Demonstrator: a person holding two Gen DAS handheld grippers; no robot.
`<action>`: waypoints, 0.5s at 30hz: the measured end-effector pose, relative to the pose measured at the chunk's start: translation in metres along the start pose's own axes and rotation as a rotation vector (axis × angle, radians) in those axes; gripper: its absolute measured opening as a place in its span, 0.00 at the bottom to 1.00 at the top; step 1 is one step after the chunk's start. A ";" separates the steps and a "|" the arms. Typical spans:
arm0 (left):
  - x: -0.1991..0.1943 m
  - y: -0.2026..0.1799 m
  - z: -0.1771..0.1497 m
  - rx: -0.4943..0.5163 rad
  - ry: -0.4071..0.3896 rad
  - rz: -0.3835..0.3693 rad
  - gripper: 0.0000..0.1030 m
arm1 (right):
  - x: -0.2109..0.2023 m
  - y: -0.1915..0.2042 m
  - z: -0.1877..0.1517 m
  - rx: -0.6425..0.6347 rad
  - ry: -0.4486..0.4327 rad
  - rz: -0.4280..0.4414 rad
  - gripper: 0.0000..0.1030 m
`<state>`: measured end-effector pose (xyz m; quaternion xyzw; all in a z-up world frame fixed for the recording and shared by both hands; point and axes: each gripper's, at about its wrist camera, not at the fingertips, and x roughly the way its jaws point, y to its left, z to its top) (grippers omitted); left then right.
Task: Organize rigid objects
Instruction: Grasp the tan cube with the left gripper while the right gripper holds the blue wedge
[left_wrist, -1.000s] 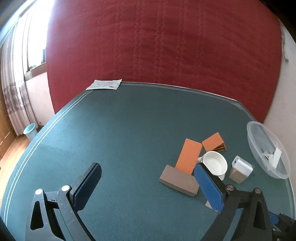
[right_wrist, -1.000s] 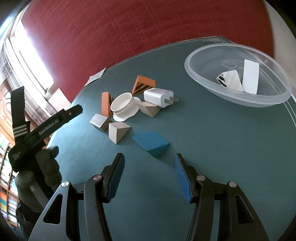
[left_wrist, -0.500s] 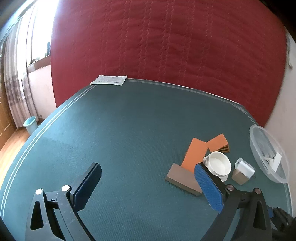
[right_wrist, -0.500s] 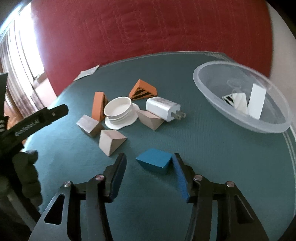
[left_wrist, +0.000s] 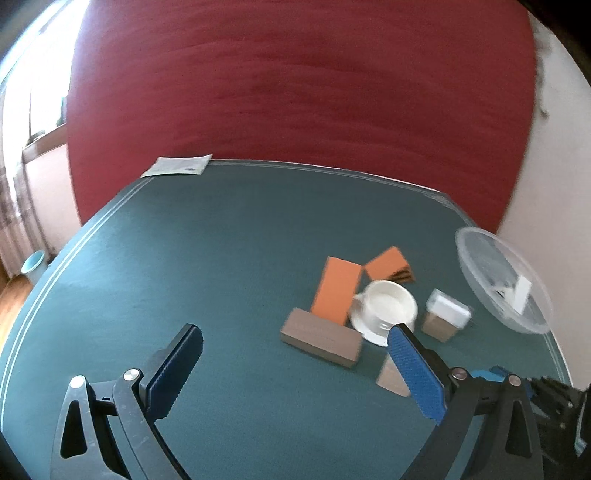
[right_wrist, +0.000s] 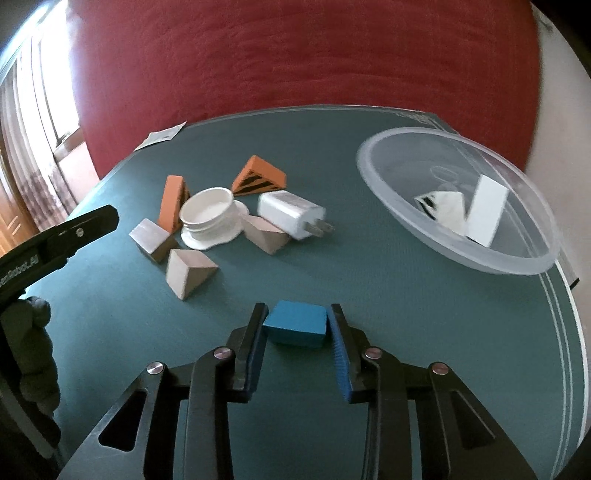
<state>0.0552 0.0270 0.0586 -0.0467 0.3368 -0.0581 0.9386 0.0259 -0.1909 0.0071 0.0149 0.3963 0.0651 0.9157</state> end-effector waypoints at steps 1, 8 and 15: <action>0.000 -0.003 -0.001 0.011 0.000 -0.007 0.99 | -0.002 -0.006 -0.002 0.005 -0.001 0.002 0.33; 0.000 -0.036 -0.010 0.133 0.009 -0.077 0.90 | -0.011 -0.030 -0.009 0.041 -0.006 0.018 0.33; 0.019 -0.054 -0.022 0.188 0.110 -0.112 0.67 | -0.012 -0.031 -0.008 0.048 -0.007 0.032 0.33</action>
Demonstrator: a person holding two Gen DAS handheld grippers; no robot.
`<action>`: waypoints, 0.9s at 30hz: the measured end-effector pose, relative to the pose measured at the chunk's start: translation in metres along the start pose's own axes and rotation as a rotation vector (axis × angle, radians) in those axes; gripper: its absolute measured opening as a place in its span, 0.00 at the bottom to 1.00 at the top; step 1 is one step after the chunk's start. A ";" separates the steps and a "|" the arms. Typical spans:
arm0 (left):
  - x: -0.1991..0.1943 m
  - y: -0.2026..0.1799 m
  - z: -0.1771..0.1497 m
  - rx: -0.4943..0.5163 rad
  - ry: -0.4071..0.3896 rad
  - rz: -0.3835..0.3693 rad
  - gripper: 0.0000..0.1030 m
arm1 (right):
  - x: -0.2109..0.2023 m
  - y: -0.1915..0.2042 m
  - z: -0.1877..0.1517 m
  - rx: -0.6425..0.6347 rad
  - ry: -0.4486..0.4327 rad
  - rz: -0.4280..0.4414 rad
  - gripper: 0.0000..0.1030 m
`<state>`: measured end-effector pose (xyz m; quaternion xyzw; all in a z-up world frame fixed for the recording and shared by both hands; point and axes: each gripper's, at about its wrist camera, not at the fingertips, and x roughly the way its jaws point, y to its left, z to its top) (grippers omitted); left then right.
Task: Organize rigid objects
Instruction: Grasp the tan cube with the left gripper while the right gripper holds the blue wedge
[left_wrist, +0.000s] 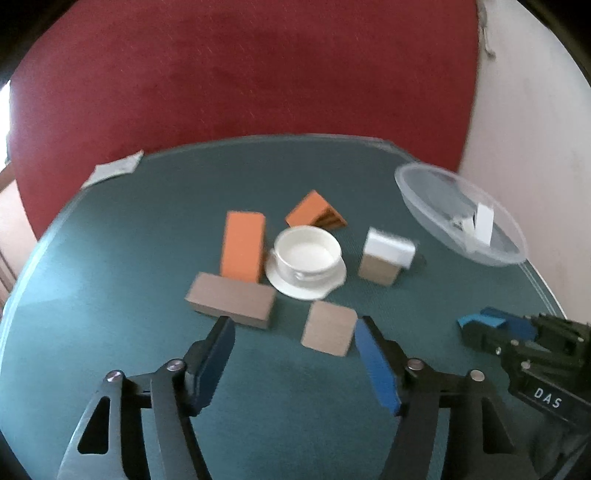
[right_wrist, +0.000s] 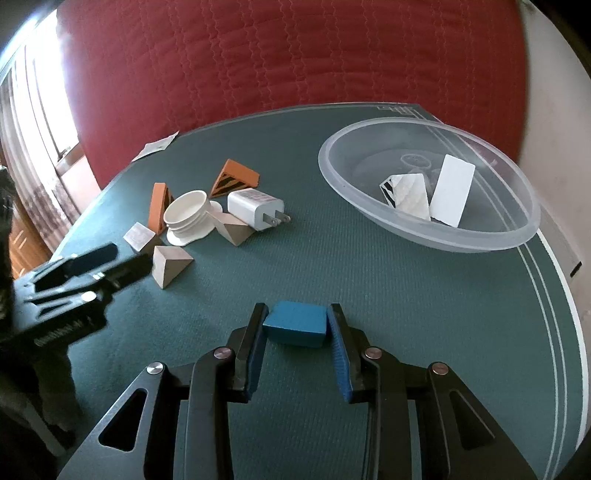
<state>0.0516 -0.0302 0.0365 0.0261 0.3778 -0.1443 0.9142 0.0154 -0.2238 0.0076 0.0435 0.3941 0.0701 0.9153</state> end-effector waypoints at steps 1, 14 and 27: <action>0.001 -0.002 0.000 0.007 0.007 -0.003 0.66 | 0.000 0.000 0.000 0.001 0.000 0.001 0.33; 0.022 -0.014 0.008 0.031 0.086 -0.008 0.41 | -0.001 -0.003 -0.002 0.006 -0.002 0.010 0.33; 0.015 -0.022 0.004 0.006 0.061 -0.045 0.33 | -0.004 -0.005 -0.002 0.023 -0.006 0.026 0.33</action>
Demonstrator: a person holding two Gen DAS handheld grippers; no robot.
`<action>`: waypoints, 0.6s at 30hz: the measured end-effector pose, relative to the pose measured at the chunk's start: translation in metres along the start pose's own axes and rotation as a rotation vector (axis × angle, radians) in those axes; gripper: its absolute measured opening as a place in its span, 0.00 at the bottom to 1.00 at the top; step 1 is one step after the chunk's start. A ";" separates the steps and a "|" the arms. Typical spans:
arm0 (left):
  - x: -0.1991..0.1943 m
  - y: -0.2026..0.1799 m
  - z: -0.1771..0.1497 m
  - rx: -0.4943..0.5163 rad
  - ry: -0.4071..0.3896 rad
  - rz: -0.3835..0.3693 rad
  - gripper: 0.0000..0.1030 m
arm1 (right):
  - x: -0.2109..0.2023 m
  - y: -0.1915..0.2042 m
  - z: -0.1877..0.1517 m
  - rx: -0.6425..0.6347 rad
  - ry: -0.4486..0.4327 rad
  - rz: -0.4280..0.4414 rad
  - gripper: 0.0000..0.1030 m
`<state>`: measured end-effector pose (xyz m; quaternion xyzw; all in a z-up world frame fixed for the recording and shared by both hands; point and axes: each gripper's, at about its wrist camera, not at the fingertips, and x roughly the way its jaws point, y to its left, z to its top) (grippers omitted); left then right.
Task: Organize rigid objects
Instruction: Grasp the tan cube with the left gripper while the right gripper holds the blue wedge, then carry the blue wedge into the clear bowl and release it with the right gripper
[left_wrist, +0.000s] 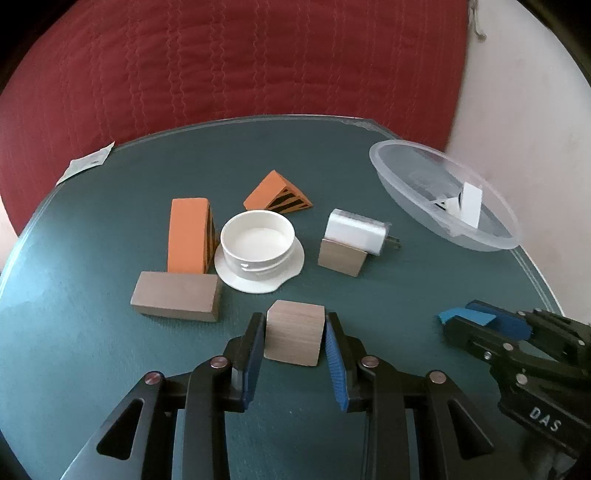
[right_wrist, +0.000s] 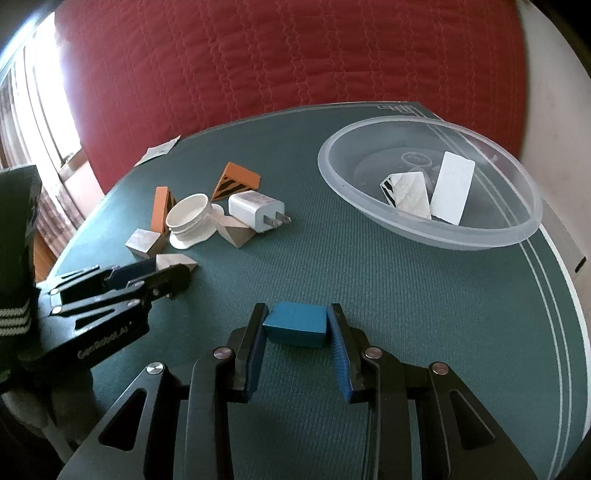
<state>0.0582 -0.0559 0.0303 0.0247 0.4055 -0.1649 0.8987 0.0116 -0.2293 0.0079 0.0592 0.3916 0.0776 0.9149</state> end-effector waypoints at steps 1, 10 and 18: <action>-0.001 -0.001 -0.001 -0.001 -0.005 -0.001 0.33 | 0.000 0.000 0.000 0.005 0.000 0.004 0.32; -0.009 -0.002 -0.006 -0.031 -0.036 0.022 0.33 | -0.011 -0.012 0.010 0.076 -0.030 0.038 0.31; -0.011 -0.002 -0.006 -0.034 -0.053 0.029 0.33 | -0.031 -0.028 0.024 0.131 -0.094 0.027 0.30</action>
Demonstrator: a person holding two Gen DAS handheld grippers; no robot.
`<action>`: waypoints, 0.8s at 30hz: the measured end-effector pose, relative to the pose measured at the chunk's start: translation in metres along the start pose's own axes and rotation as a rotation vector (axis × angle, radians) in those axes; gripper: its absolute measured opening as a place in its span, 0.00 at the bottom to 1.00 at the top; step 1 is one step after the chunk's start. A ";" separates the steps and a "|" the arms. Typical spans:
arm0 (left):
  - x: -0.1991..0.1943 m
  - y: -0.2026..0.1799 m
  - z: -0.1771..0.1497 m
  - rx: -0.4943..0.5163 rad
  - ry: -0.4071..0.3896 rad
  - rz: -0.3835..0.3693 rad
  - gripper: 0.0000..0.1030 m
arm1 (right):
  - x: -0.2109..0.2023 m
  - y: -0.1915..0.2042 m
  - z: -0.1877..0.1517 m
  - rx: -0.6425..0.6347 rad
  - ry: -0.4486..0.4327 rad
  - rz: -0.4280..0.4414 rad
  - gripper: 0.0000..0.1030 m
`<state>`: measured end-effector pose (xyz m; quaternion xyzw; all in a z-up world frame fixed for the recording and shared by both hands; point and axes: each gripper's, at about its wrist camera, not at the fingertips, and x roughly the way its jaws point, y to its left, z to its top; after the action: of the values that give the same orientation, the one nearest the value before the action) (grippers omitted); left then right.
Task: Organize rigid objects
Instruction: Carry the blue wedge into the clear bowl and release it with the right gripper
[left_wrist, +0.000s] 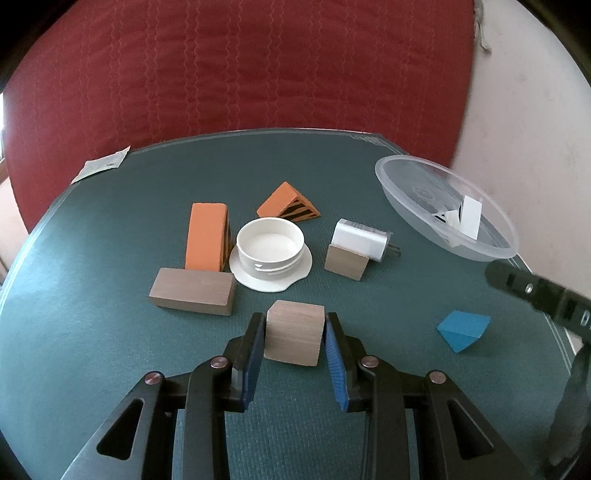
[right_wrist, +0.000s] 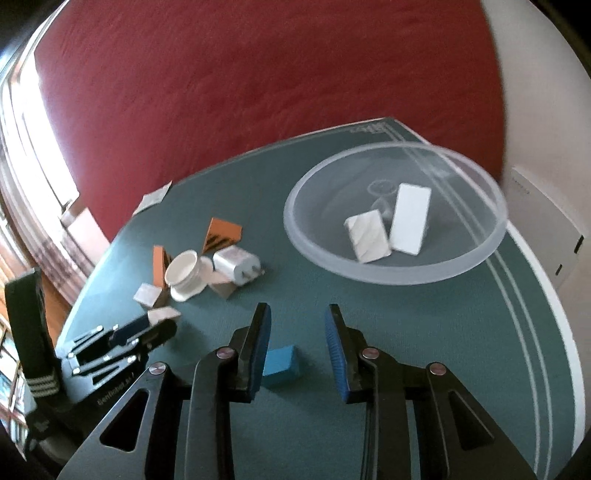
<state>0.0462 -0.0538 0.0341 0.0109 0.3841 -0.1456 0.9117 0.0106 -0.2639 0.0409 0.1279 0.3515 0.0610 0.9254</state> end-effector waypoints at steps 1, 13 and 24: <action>0.000 0.000 0.000 0.000 -0.002 -0.001 0.33 | -0.002 -0.001 0.002 0.006 -0.006 -0.003 0.30; -0.001 0.004 0.001 -0.016 0.004 -0.007 0.33 | -0.003 0.003 -0.003 -0.031 0.051 0.074 0.33; 0.000 0.005 0.001 -0.021 0.004 -0.011 0.33 | 0.022 0.019 -0.024 -0.171 0.141 0.049 0.33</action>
<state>0.0484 -0.0490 0.0349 -0.0004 0.3876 -0.1468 0.9101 0.0110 -0.2362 0.0150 0.0523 0.4062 0.1224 0.9041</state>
